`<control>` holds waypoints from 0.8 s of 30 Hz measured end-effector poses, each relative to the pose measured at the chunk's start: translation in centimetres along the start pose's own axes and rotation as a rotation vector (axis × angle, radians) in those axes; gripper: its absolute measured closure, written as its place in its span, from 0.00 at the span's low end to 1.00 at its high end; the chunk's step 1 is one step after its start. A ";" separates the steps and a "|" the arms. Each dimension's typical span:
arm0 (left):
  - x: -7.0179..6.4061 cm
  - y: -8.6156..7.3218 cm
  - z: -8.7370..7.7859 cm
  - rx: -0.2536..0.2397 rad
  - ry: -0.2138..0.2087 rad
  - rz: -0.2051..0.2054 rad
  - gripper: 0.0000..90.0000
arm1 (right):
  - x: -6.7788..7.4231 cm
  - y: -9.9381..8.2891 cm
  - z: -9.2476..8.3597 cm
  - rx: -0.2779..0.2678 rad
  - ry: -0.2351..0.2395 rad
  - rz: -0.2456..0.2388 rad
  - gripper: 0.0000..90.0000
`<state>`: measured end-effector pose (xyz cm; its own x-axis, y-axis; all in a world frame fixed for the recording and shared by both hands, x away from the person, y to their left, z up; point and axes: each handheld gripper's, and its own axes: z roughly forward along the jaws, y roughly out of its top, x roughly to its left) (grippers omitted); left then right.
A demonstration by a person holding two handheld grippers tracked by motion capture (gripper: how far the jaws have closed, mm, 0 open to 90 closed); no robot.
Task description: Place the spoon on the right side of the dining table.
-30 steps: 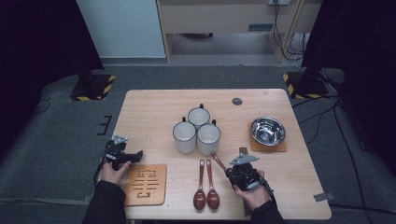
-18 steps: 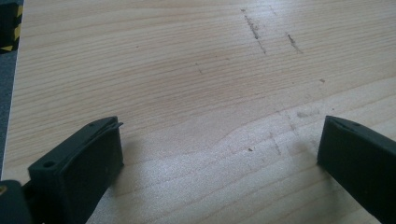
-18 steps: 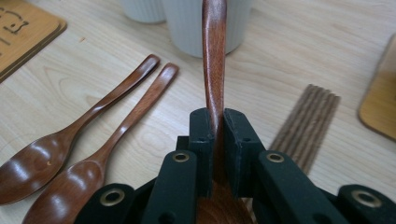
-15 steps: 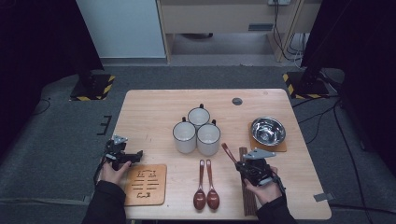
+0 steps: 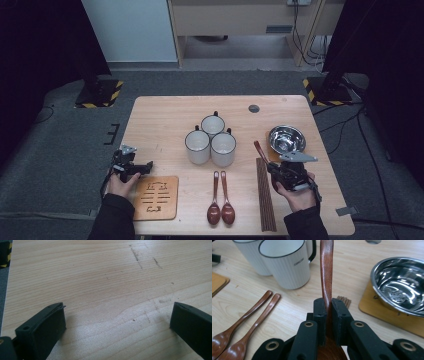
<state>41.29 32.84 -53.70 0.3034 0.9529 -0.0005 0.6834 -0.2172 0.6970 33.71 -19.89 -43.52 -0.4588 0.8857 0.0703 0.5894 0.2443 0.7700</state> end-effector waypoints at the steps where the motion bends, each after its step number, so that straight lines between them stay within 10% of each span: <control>1: 0.0 0.0 0.0 0.000 0.000 0.000 0.00 | -0.2 0.1 -0.1 -0.007 -0.005 0.004 0.91; 24: 0.0 0.0 0.0 0.000 0.000 0.000 0.00 | -2.5 2.6 -1.0 -0.081 -0.064 0.052 0.91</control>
<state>41.29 32.85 -53.70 0.3036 0.9528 -0.0005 0.6835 -0.2174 0.6969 35.74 -21.88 -41.01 -0.3840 0.9205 0.0729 0.5543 0.1666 0.8155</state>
